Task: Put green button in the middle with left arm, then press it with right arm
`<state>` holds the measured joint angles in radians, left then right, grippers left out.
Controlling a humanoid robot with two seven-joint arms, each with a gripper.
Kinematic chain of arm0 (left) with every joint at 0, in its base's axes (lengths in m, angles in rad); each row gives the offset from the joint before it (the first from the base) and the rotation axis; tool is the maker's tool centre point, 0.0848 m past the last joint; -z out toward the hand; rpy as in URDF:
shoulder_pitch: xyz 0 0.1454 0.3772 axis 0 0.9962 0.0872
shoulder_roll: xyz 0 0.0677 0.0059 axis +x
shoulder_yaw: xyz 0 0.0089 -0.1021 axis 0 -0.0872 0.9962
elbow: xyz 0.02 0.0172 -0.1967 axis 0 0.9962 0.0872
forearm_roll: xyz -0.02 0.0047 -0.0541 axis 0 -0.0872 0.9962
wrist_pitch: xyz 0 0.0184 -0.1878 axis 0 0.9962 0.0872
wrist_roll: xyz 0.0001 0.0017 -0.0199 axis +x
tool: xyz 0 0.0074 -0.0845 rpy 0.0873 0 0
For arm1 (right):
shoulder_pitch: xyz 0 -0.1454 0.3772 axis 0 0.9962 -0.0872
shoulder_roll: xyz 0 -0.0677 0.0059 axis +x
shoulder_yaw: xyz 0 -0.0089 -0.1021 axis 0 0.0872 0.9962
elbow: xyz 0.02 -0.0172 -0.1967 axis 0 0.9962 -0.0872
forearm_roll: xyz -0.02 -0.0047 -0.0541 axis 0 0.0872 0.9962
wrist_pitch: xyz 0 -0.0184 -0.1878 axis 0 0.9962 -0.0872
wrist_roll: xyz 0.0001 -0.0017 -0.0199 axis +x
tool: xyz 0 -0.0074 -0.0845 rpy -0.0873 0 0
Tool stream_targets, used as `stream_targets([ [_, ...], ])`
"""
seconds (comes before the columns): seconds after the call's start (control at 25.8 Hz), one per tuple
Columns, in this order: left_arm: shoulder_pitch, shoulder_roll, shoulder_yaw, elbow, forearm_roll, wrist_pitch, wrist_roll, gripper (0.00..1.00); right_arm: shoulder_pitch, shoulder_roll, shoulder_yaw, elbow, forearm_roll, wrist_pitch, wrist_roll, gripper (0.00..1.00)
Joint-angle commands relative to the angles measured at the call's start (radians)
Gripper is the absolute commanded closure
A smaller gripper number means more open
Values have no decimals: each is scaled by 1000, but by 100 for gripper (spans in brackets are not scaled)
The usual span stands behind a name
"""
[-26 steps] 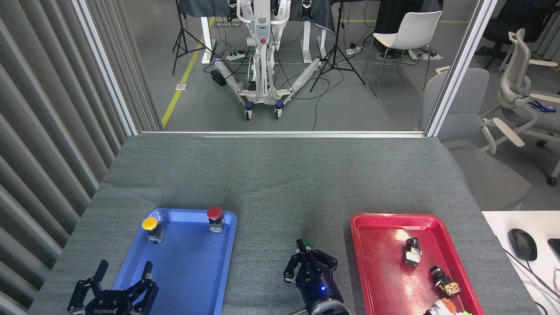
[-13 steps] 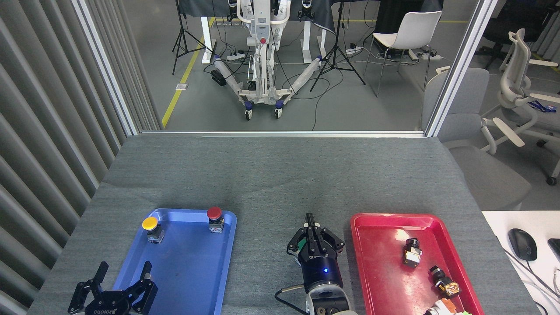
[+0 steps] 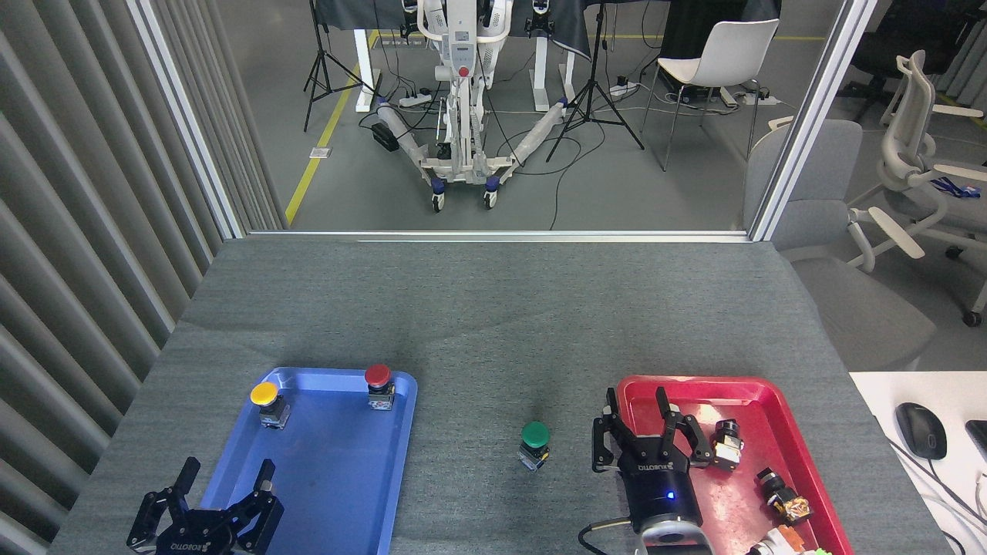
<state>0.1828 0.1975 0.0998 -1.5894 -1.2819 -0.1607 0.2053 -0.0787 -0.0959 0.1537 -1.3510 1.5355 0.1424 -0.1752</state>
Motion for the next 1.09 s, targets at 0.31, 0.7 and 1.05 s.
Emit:
stream_targets([
  [0.31, -6, -3, 3, 5, 1, -14, 5, 0, 203, -64, -71, -180, 0, -129, -7, 0],
  [0.7, -6, -1, 1, 5, 1, -20, -1, 0, 206, -51, -106, -188, 0, -130, -23, 0],
  [1.05, -5, -1, 1, 25, 1, -29, -1, 0, 215, -31, -117, -194, -17, -130, -52, 0],
])
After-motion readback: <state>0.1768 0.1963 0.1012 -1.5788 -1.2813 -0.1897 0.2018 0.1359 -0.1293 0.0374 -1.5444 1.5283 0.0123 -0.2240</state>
